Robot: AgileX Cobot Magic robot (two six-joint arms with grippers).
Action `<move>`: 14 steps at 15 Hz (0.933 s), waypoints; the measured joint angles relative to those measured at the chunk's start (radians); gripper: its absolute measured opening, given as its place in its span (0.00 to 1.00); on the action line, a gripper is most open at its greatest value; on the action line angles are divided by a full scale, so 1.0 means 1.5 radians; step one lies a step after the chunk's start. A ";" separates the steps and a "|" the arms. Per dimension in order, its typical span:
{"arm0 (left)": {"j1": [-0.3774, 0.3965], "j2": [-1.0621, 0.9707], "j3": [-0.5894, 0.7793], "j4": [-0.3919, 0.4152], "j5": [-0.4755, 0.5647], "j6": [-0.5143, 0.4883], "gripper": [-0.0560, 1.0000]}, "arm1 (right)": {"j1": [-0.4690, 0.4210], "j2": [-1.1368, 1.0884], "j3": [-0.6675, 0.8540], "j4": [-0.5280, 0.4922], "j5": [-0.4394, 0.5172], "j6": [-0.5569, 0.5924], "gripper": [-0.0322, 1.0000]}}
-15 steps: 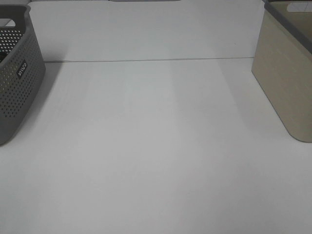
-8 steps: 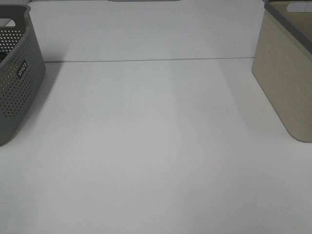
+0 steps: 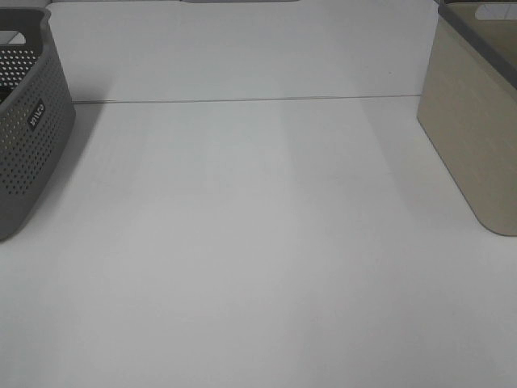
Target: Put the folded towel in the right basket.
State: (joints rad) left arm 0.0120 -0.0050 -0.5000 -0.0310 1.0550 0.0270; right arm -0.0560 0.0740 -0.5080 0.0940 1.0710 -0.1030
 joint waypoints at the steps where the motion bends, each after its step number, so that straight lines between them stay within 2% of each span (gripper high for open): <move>1: 0.000 0.000 0.000 0.000 0.000 0.000 0.97 | 0.000 0.000 0.000 0.000 0.000 0.000 0.73; 14: 0.000 0.000 0.000 0.000 0.000 0.000 0.97 | 0.023 -0.054 0.002 0.002 -0.003 0.000 0.73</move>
State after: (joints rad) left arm 0.0120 -0.0050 -0.5000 -0.0310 1.0550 0.0270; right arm -0.0210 -0.0070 -0.5050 0.0970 1.0660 -0.1030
